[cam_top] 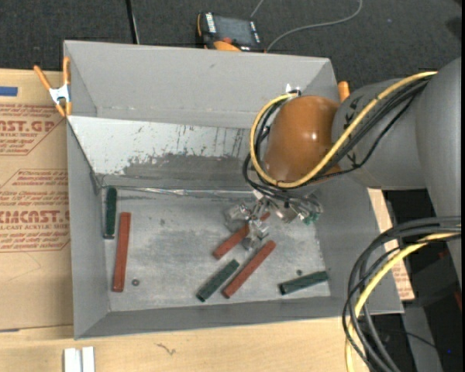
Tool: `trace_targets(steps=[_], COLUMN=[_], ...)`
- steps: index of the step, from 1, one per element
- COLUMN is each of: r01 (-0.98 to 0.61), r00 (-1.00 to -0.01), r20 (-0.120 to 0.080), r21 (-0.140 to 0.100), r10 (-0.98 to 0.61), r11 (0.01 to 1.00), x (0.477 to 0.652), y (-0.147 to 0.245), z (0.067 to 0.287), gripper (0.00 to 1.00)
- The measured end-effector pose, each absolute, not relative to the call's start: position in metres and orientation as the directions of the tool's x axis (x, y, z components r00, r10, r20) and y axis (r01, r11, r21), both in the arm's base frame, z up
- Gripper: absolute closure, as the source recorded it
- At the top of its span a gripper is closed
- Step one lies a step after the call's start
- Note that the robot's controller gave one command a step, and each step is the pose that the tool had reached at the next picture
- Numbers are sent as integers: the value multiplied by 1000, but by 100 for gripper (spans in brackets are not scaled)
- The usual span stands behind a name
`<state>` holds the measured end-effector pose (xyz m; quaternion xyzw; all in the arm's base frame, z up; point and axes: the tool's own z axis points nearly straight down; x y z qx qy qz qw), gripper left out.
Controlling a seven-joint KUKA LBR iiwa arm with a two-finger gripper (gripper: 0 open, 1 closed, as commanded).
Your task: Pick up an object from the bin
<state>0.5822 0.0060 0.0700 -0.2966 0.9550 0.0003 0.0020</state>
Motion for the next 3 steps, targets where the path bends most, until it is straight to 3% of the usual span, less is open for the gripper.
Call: trace_targets(steps=[1,2,3], r01=[-566,-566,-566], r00=[-824,-824,-824], r20=[-3,-4,-8], r21=[0,-2,-4], r10=[-566,-566,-566], r11=[824,824,825], x=[583,584,585], y=[7,8,9], z=[80,109,173], gripper=[100,100,100])
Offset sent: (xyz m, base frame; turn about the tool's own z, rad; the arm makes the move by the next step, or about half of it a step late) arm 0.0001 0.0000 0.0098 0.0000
